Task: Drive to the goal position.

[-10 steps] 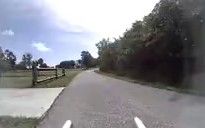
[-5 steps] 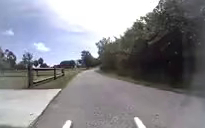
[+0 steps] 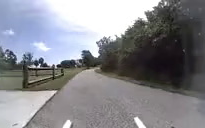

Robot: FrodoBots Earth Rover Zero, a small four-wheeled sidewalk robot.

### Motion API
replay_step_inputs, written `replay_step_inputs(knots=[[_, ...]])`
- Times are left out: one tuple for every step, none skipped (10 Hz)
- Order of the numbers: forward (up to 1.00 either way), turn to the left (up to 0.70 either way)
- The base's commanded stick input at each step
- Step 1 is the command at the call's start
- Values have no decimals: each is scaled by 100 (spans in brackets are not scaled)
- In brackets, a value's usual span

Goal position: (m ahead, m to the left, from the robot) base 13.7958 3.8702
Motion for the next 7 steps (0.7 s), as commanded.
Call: replay_step_inputs(knots=[[50,0],[50,0],[50,0],[50,0],[50,0],[50,0],[50,0]])
